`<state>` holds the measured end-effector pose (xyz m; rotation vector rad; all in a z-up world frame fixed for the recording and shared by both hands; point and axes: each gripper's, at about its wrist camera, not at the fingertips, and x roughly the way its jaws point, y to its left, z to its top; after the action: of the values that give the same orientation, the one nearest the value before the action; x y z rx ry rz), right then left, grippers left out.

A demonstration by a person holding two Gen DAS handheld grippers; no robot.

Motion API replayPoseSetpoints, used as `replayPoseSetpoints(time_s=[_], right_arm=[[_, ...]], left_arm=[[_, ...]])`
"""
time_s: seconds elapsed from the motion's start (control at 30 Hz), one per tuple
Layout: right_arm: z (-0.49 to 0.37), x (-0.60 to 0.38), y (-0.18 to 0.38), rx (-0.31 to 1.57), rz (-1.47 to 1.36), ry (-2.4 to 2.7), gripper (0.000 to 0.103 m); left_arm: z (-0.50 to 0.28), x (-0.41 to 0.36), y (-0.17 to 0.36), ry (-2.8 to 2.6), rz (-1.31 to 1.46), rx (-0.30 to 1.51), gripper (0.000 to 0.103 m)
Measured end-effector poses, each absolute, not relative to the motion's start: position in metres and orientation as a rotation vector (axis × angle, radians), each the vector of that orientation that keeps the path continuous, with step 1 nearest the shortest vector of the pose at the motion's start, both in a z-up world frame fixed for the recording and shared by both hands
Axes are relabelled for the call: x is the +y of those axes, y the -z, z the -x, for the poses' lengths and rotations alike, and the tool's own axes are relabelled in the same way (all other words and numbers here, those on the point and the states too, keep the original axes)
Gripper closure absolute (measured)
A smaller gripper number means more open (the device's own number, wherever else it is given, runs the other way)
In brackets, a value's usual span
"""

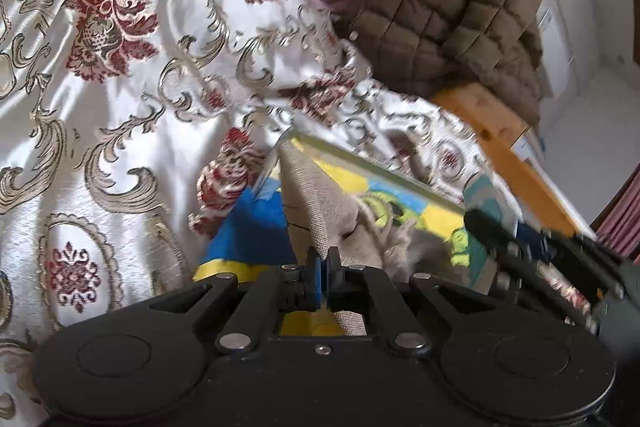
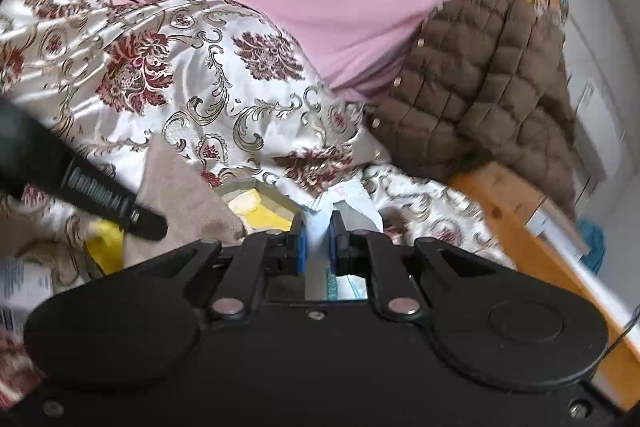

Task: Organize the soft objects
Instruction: 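Lift the burlap pouch and wipes packet and carry both over the tray, then open both grippers to drop the pouch and wipes packet into the tray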

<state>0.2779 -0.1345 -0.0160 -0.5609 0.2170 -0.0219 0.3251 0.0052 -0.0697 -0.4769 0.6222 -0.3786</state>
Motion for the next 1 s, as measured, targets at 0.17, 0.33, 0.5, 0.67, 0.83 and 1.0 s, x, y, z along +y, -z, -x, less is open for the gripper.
replayPoseSetpoints(time_s=[0.17,0.33,0.5,0.67,0.83,1.0], right_arm=[[-0.314,-0.148,0.009,0.339,0.405,-0.016,0.098],[-0.343,-0.164,0.010,0.444,0.299,-0.026,0.098],[-0.357,-0.172,0.017,0.526,0.220,-0.041,0.094],[-0.354,-0.177,0.022,0.536,0.195,-0.067,0.086],[-0.340,-0.175,0.023,0.524,0.196,-0.079,0.078],[-0.318,-0.180,0.009,0.502,0.150,-0.092,0.060]], left_arm=[[-0.333,0.007,0.081,0.357,0.454,0.695,0.102],[-0.337,0.003,0.089,0.352,0.431,0.747,0.102],[-0.339,0.002,0.090,0.357,0.427,0.771,0.101],[-0.339,-0.001,0.090,0.340,0.389,0.796,0.098],[-0.337,0.000,0.086,0.326,0.370,0.791,0.091],[-0.334,0.000,0.083,0.306,0.354,0.796,0.087]])
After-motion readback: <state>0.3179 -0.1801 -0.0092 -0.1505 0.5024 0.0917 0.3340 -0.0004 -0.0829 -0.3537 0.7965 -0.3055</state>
